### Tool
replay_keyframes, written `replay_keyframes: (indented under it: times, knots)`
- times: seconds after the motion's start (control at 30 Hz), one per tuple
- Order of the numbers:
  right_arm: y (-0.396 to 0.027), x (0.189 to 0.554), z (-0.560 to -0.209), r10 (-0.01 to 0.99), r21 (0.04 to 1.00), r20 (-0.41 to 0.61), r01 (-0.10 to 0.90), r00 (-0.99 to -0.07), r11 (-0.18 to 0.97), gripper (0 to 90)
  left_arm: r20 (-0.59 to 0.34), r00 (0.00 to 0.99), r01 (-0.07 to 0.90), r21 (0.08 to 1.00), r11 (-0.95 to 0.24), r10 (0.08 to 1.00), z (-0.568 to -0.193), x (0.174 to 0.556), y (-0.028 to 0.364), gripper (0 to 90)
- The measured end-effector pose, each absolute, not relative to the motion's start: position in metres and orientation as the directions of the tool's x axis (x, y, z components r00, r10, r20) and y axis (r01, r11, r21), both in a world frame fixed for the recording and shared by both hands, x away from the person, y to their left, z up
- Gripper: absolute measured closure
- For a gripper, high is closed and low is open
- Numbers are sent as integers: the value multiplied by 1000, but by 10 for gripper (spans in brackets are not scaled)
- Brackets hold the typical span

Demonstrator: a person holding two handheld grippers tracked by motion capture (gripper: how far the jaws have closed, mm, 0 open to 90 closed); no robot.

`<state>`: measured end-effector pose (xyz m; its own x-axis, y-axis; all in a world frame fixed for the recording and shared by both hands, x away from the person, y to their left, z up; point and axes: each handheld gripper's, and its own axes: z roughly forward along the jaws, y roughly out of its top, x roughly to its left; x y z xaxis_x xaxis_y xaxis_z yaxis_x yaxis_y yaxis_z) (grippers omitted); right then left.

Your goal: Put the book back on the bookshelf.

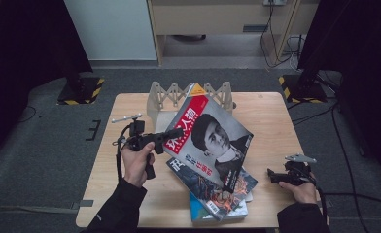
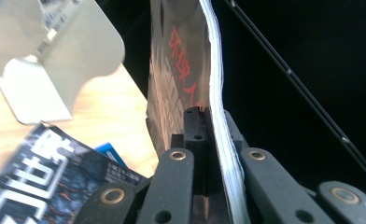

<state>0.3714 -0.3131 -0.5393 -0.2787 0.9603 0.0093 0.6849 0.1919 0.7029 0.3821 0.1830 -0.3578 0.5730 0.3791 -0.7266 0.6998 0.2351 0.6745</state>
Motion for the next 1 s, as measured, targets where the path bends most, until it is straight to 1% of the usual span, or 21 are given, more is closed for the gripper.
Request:
replay_keyframes:
  times: [0.17,0.53,1.0]
  knots:
    - [-313,371,-539,961,702,10,686,-276,190,4,-704,569,662,699,272,425,-346,385,202,862]
    - [-313,371,-539,961,702,9,687,-276,191,4,-678,547,597,727,338,491,-325,388,240,862]
    - [-313,371,-539,961,701,9,687,-277,191,4,-653,509,553,747,368,561,-320,382,281,862]
